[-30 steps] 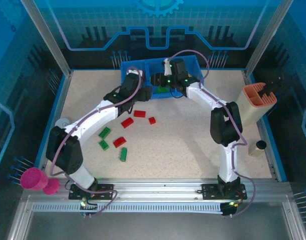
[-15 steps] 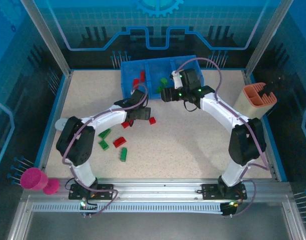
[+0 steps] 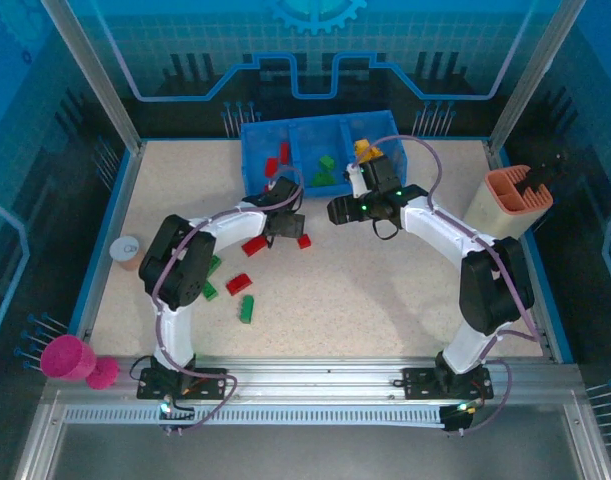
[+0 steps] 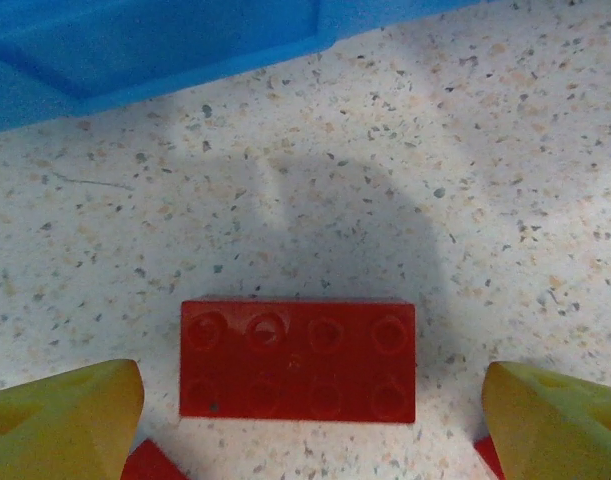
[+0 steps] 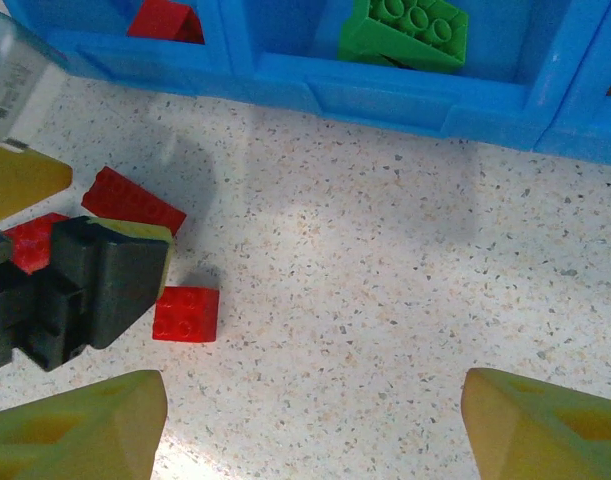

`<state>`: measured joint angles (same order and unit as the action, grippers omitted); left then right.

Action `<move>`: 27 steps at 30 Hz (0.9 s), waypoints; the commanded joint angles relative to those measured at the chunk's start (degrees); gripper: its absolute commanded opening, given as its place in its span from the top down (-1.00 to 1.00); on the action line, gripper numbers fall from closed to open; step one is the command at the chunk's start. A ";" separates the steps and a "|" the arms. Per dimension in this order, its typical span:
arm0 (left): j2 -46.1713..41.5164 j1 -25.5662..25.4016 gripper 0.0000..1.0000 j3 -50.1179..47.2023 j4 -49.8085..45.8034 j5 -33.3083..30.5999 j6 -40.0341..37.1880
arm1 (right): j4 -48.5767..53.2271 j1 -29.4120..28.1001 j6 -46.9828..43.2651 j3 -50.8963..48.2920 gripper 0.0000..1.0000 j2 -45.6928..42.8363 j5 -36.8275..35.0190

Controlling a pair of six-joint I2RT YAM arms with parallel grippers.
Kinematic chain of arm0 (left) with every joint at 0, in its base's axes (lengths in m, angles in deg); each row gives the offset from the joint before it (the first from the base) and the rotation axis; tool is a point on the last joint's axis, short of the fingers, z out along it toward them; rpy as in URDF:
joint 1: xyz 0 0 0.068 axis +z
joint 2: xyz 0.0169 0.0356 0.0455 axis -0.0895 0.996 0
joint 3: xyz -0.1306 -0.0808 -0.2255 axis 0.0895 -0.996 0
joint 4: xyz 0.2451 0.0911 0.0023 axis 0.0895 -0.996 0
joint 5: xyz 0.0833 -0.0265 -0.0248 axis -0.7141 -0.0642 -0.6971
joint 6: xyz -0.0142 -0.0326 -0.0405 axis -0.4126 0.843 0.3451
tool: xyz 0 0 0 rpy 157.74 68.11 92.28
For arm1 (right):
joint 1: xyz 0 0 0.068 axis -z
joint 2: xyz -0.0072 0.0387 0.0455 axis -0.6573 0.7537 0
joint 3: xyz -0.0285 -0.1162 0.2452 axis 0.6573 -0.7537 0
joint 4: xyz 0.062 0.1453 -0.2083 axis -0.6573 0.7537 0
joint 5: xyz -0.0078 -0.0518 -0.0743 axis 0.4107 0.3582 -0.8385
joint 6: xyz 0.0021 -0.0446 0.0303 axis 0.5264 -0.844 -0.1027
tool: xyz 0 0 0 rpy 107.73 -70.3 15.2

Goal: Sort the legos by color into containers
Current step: Pick up the lego from the center of the table.

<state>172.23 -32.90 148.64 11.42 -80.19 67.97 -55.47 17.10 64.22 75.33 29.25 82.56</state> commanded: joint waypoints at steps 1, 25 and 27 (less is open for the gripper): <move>1.96 0.35 -0.76 1.46 -0.99 1.57 1.26 | 0.36 0.89 -1.13 -0.30 -0.57 -1.17 0.66; 1.53 1.75 -0.01 -0.01 0.54 2.31 3.19 | 1.14 0.87 -0.48 -3.53 -0.55 -2.00 0.10; -1.23 1.69 -0.02 0.58 -0.97 1.96 2.38 | 1.31 0.88 -0.45 -3.99 -0.55 -2.28 0.18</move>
<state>175.36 -31.70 149.36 11.75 -78.05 70.29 -55.23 17.54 63.94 72.34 29.03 82.56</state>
